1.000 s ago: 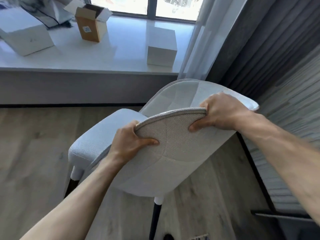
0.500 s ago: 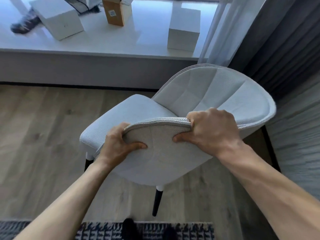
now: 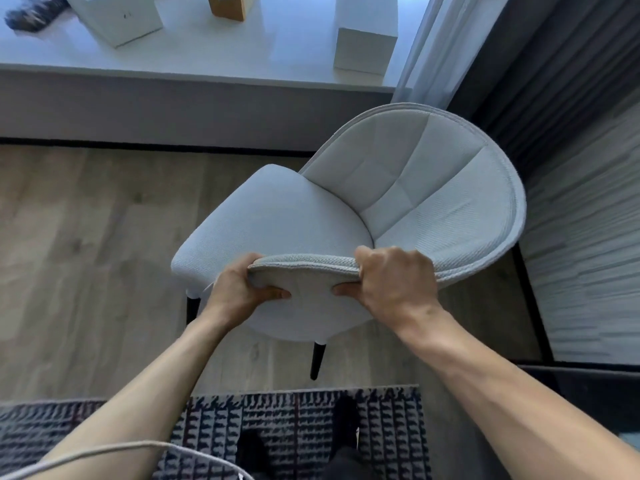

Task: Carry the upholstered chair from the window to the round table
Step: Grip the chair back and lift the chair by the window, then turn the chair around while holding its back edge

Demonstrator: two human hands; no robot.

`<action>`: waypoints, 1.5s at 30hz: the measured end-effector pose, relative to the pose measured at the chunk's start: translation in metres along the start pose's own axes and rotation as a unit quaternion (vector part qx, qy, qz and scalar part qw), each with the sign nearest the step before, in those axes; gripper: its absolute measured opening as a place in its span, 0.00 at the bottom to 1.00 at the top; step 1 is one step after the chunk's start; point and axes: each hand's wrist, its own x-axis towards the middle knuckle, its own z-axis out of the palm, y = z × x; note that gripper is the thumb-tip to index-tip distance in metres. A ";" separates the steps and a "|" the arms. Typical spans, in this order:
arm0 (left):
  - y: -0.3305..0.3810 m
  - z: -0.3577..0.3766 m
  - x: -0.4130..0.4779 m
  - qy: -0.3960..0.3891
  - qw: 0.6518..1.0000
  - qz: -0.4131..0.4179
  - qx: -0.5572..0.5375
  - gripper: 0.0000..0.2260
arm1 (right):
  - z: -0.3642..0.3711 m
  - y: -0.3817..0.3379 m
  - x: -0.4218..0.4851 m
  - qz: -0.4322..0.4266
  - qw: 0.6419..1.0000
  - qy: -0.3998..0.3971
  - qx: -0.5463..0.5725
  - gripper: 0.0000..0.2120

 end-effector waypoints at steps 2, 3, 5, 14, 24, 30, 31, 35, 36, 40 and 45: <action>-0.013 -0.005 -0.013 -0.016 1.000 -0.015 0.009 0.20 | 0.004 -0.020 -0.018 0.005 1.000 -0.024 -0.002 0.20; -0.021 -0.007 -0.020 -0.022 0.999 -0.024 0.017 0.21 | 0.007 -0.031 -0.028 0.004 0.999 -0.032 -0.001 0.19; -0.037 -0.008 -0.036 -0.030 0.998 -0.044 0.021 0.23 | 0.016 -0.050 -0.048 0.006 0.999 -0.041 -0.004 0.20; -0.120 -0.003 -0.118 0.003 0.968 -0.238 -0.074 0.28 | 0.062 -0.142 -0.127 0.021 0.986 -0.165 0.029 0.08; -0.113 -0.010 -0.173 0.047 0.746 -0.449 -0.489 0.10 | 0.074 -0.176 -0.160 0.050 0.966 -0.236 0.095 0.18; -0.090 -0.019 -0.184 -0.050 0.646 -0.494 -0.579 0.24 | 0.026 -0.121 -0.169 0.229 0.904 -0.149 0.329 0.23; -0.084 -0.018 -0.182 -0.062 0.644 -0.499 -0.577 0.24 | 0.025 -0.106 -0.176 0.281 0.906 -0.067 0.311 0.22; -0.066 -0.014 -0.166 -0.090 0.634 -0.540 -0.547 0.24 | 0.040 -0.070 -0.192 0.545 0.768 0.064 0.330 0.37; -0.065 -0.012 -0.164 -0.083 0.638 -0.553 -0.530 0.23 | 0.046 -0.074 -0.190 0.616 0.666 0.036 0.419 0.41; -0.065 -0.003 -0.157 -0.062 0.695 -0.551 -0.458 0.17 | 0.055 -0.079 -0.176 0.644 0.381 -0.018 0.663 0.25; -0.064 0.005 -0.157 -0.051 0.709 -0.562 -0.423 0.14 | 0.070 -0.073 -0.175 0.622 0.434 -0.016 0.651 0.19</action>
